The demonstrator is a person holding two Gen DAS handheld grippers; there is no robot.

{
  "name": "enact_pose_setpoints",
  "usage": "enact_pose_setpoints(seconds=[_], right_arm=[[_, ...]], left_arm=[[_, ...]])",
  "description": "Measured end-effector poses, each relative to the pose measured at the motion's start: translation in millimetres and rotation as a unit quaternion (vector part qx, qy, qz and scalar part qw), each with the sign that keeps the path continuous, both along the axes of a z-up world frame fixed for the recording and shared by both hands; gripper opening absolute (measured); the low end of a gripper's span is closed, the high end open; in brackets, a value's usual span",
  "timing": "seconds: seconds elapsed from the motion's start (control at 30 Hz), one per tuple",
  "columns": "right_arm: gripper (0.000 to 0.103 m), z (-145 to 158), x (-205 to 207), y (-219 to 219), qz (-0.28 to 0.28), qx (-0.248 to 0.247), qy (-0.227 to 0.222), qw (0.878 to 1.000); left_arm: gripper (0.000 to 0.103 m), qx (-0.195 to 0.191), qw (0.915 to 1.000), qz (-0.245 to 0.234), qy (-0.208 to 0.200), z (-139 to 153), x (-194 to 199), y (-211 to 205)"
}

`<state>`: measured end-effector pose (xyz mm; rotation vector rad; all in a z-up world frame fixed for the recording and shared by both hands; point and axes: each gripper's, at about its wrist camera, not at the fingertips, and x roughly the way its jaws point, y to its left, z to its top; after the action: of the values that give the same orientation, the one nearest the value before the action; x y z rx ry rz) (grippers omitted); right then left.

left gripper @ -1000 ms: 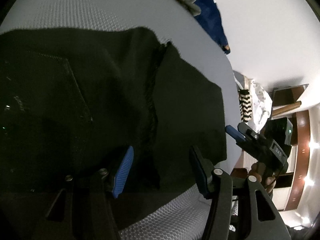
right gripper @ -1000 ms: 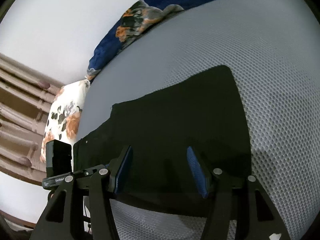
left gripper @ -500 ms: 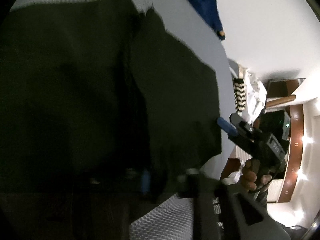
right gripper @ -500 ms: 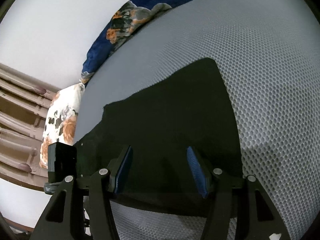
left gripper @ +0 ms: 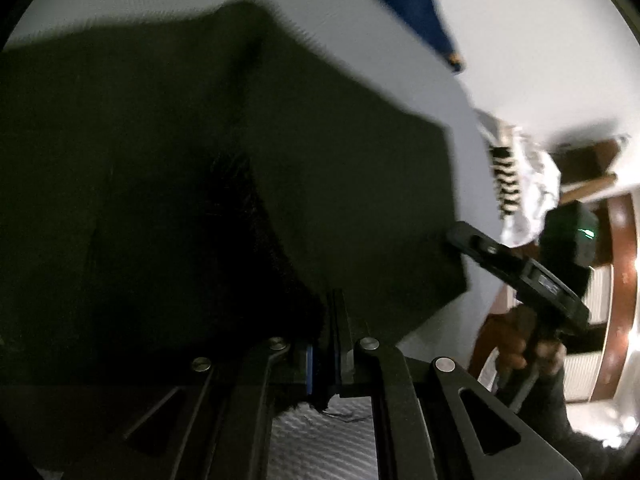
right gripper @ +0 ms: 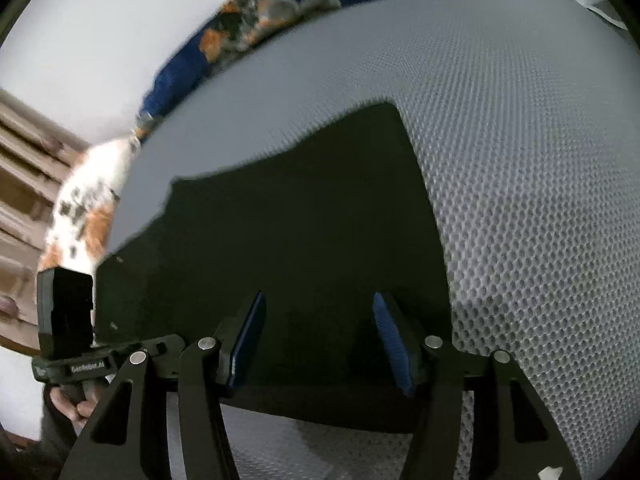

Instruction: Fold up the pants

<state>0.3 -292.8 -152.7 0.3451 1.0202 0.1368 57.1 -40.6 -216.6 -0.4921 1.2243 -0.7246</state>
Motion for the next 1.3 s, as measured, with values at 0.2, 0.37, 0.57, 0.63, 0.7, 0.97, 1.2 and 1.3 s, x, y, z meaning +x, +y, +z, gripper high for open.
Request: enact_pose_setpoints(seconds=[0.2, 0.37, 0.57, 0.63, 0.7, 0.97, 1.2, 1.3], right_arm=[[0.053, 5.0, 2.6, 14.7, 0.021, -0.061, -0.007, 0.998], [0.053, 20.7, 17.6, 17.6, 0.020, -0.105, -0.037, 0.994], [0.045, 32.1, 49.0, 19.3, 0.014, -0.150, -0.057, 0.987], [0.045, 32.7, 60.3, 17.6, 0.011, -0.162, -0.058, 0.985], [0.045, 30.8, 69.7, 15.2, 0.005, -0.174, -0.058, 0.983], [0.044, 17.4, 90.4, 11.0, 0.002, -0.187, -0.045, 0.981], [0.044, 15.1, 91.0, 13.2, 0.005, -0.195, -0.047, 0.980], [0.044, 17.6, 89.3, 12.0, 0.001, -0.188, -0.048, 0.981]], left_arm=[[0.020, 0.062, 0.9958, -0.007, -0.067, 21.9, -9.1, -0.7], [0.025, 0.117, 0.9812, 0.023, -0.152, 52.0, -7.8, 4.1], [0.036, 0.119, 0.9676, 0.056, -0.216, 71.5, 17.1, 2.7], [0.037, 0.124, 0.9654, 0.061, -0.221, 71.3, 30.1, -3.3], [0.037, 0.122, 0.9657, 0.060, -0.221, 71.1, 41.0, -11.9], [0.037, 0.158, 0.9661, 0.048, -0.199, 48.3, 80.9, -21.1], [0.038, 0.162, 0.9654, 0.044, -0.200, 49.2, 76.6, -18.4], [0.039, 0.161, 0.9661, 0.047, -0.196, 51.8, 66.8, -16.7]])
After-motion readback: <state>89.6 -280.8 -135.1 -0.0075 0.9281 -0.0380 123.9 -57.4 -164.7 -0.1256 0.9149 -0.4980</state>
